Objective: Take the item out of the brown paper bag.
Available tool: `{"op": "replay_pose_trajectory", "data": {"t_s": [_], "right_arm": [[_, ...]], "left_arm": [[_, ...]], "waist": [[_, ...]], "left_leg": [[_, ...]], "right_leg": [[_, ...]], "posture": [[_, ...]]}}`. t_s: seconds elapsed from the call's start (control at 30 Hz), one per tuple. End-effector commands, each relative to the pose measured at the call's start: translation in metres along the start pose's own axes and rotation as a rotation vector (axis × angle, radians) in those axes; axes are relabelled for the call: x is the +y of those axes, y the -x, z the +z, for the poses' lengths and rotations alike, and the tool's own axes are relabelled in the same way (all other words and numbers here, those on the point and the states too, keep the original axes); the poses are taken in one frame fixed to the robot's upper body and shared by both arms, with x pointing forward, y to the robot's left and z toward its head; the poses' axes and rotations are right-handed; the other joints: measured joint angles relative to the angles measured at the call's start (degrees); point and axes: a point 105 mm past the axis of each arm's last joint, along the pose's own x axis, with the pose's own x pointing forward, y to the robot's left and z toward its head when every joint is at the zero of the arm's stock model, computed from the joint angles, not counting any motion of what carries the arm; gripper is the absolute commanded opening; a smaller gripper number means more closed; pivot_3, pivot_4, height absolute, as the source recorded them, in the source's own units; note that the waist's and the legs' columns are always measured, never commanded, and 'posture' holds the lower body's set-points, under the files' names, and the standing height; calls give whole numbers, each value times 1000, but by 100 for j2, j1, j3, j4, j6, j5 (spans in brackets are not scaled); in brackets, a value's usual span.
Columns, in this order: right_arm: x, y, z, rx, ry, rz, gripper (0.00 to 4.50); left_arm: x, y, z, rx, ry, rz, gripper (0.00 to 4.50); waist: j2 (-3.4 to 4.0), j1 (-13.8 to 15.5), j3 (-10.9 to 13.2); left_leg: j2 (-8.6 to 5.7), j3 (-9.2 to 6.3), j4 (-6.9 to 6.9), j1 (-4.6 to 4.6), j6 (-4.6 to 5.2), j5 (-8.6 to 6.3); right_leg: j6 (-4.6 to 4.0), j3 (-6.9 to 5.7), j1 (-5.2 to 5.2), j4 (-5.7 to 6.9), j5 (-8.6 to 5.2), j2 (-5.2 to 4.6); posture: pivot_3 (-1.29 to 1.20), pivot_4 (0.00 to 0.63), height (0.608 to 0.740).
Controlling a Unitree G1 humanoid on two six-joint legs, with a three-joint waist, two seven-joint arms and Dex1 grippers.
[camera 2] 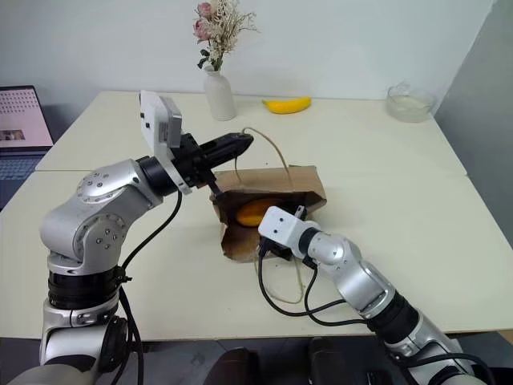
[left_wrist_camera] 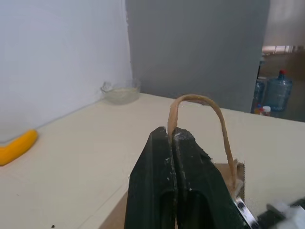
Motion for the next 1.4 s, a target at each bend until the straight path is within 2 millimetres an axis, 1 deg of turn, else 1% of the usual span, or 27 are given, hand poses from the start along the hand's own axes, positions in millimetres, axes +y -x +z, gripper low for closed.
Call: {"op": "replay_pose_trajectory", "data": {"t_s": [0.03,0.17,0.37,0.5,0.57,0.6,0.67,0.73,0.8,0.87,0.97,1.03,1.2,1.3,1.33,1.4], "right_arm": [[-14,-5,16,-40,142,-42,4456],[-24,-21,13,4,205,-40,4456],[-28,-42,-2,97,323,54,4456],[-28,-50,-15,159,313,114,4456],[-27,-51,-17,163,295,137,4456],[-28,-51,-16,155,291,138,4102],[-29,-50,-11,136,281,144,3564],[-30,-48,-7,118,276,145,2894],[-28,-45,-2,95,259,164,2827],[-25,-40,3,63,232,196,2827],[-23,-25,17,0,180,256,2827],[-21,-9,27,-55,112,323,2827],[-23,37,36,-137,-16,476,2827],[-32,71,42,-200,-134,533,2827],[-37,81,43,-209,-168,530,2827],[-54,100,40,-221,-265,459,2827]], "left_arm": [[3,1,17,-51,1,6,0],[-1,-1,15,-44,6,-14,0],[-3,-2,13,-44,12,-24,0],[-2,-2,12,-43,12,-16,0],[-1,0,11,-39,10,-10,0],[-1,0,10,-37,10,-7,0],[0,1,9,-34,9,1,0],[1,2,7,-31,8,8,0],[2,2,5,-26,7,12,0],[2,2,3,-18,10,12,0],[3,2,0,-11,11,13,0],[3,1,-2,-8,11,14,0],[3,0,-6,2,10,15,0],[2,-1,-9,9,7,15,0],[2,0,-9,10,7,16,0],[3,0,-10,13,10,22,0]], "waist": [[0,-10,0],[0,-9,0],[0,-7,0],[0,-7,0],[0,-8,0],[0,-9,0],[0,-8,0],[0,-8,0],[0,-7,0],[1,-6,0],[1,-5,1],[2,0,1],[2,6,1],[3,9,2],[2,10,2],[2,12,2]], "left_leg": [[0,0,0,1,0,0],[2,1,-1,5,-1,0],[0,4,-1,3,-1,0],[0,3,0,4,-1,0],[1,3,0,4,-1,0],[2,3,0,5,-1,0],[2,2,0,5,-1,0],[3,3,0,5,-1,0],[2,2,0,5,-1,0],[3,1,0,4,-1,0],[3,1,-1,3,-1,0],[2,0,-1,2,-1,0],[2,-5,0,2,0,0],[1,-9,0,4,0,0],[1,-7,0,5,0,0],[1,-9,0,3,0,0]], "right_leg": [[0,1,0,2,0,0],[-1,2,0,5,0,1],[-1,5,1,1,0,-1],[-2,5,1,4,0,-1],[-2,5,1,5,0,-1],[-2,5,1,6,0,-1],[-2,4,1,7,0,-1],[-2,5,0,8,0,-1],[-2,4,0,8,0,-2],[-2,3,0,8,0,-2],[-2,3,0,7,0,-2],[-2,2,0,6,0,-2],[-2,-5,3,4,0,-3],[-2,-8,6,4,0,-4],[-2,-6,6,4,0,-4],[-2,-8,6,3,0,-4]], "posture": [[0,150,740],[0,150,740],[0,150,740],[0,150,740],[0,150,740],[0,150,740],[0,150,740],[0,150,740],[0,150,740],[0,150,740],[0,150,740],[0,150,740],[0,150,740],[0,150,740],[0,150,740],[0,150,740]]}}
